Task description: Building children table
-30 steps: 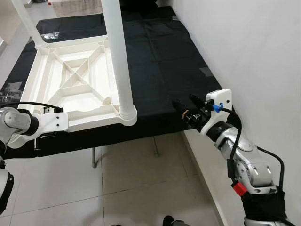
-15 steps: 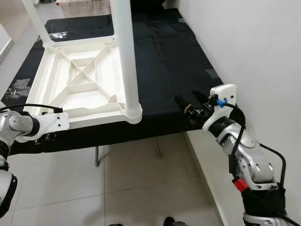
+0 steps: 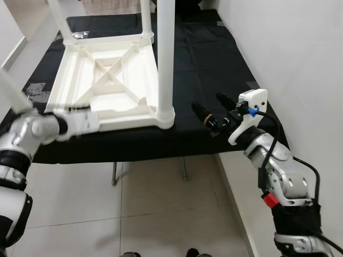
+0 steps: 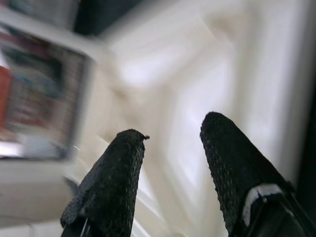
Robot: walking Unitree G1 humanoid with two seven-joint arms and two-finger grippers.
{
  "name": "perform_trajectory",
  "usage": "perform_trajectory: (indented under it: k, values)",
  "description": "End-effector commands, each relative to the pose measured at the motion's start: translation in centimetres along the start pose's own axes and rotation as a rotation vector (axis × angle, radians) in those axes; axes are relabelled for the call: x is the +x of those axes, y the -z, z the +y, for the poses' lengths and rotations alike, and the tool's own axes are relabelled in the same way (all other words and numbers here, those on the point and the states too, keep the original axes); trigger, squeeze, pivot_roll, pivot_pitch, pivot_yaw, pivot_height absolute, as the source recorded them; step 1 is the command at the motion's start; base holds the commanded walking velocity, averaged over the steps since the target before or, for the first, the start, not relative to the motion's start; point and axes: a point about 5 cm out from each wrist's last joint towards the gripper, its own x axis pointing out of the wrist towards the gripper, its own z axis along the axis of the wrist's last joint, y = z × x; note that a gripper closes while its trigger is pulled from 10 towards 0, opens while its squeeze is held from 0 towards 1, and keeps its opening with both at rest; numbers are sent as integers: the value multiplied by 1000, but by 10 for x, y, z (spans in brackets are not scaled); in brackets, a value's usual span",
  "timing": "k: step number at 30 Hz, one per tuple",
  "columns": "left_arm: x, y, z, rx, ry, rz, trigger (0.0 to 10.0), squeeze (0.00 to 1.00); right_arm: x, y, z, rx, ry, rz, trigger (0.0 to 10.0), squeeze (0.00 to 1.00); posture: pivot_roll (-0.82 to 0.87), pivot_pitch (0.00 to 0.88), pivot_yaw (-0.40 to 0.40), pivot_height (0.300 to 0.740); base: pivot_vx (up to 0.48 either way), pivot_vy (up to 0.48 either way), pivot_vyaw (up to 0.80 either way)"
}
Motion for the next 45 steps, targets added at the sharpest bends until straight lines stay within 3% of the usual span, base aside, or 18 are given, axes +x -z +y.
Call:
perform_trajectory:
  k: [1,2,3,4,6,9,11,12,18,20,22,24,28,31,33,35,38,45]
  values:
    - [3,-6,-17,-92,7,-37,10000,0,-1,4,-3,3,-18,17,10000,1000,40,93,-32,740,0,0,0]
    - [3,-6,-17,-92,7,-37,10000,0,-1,4,-3,3,-18,17,10000,1000,40,93,-32,740,0,0,0]
    - [4,-14,-37,-142,36,-64,10000,0,1,5,-7,-17,-16,30,10000,0,44,95,-34,740,0,0,0]
    - [3,-23,-55,-198,51,-96,10000,0,2,6,-10,-20,-13,34,10000,0,44,95,-34,740,0,0,0]
    - [1,-28,-66,-234,59,-115,10000,0,3,6,-12,-21,-10,35,10000,0,44,95,-34,740,0,0,0]
    - [-1,-56,-106,-432,23,-172,10000,0,7,1,-21,-19,26,13,10000,0,44,88,-42,740,0,0,0]
    - [-2,-62,-112,-480,2,-178,10000,0,9,-1,-21,-16,23,9,10000,0,44,88,-42,740,0,0,0]
    - [-4,-73,-123,-553,-59,-194,10000,0,13,-4,-20,-6,-7,2,10000,0,35,88,-40,740,0,0,0]
    - [-17,-91,-142,-680,-182,-208,10000,0,25,-6,-19,-10,-74,4,10000,0,41,87,-52,740,0,0,0]
    - [-24,-97,-154,-732,-196,-202,10000,0,30,-6,-18,-13,-96,7,10000,0,47,87,-59,740,0,0,0]
    - [-46,-110,-176,-845,-218,-137,10000,0,44,-4,-18,-13,-101,12,10000,0,45,88,-65,740,0,0,0]
    - [-46,-110,-176,-845,-218,-137,10000,0,44,-4,-18,-13,-101,12,10000,0,45,88,-65,740,0,0,0]
    - [-59,-120,-194,-923,-181,-90,10000,0,51,1,-16,6,-70,14,10000,0,50,85,-74,740,0,0,0]
    - [-68,-124,-204,-1000,-184,-41,10000,0,47,13,-14,38,41,22,10000,0,50,81,-75,740,0,0,0]
    - [-74,-120,-206,-1025,-223,14,10000,0,25,37,-13,31,225,62,10000,0,48,70,-67,740,0,0,0]
    - [-74,-120,-206,-1025,-223,14,10000,0,25,37,-13,31,225,62,10000,0,48,70,-67,740,0,0,0]
    - [-76,-117,-205,-1042,-259,36,10000,0,-8,58,-18,-4,424,108,10000,0,48,56,-55,740,244,90,0]
    - [-77,-121,-205,-1032,-243,64,10000,0,-27,70,-28,-50,569,125,10000,0,50,42,-51,740,400,259,0]
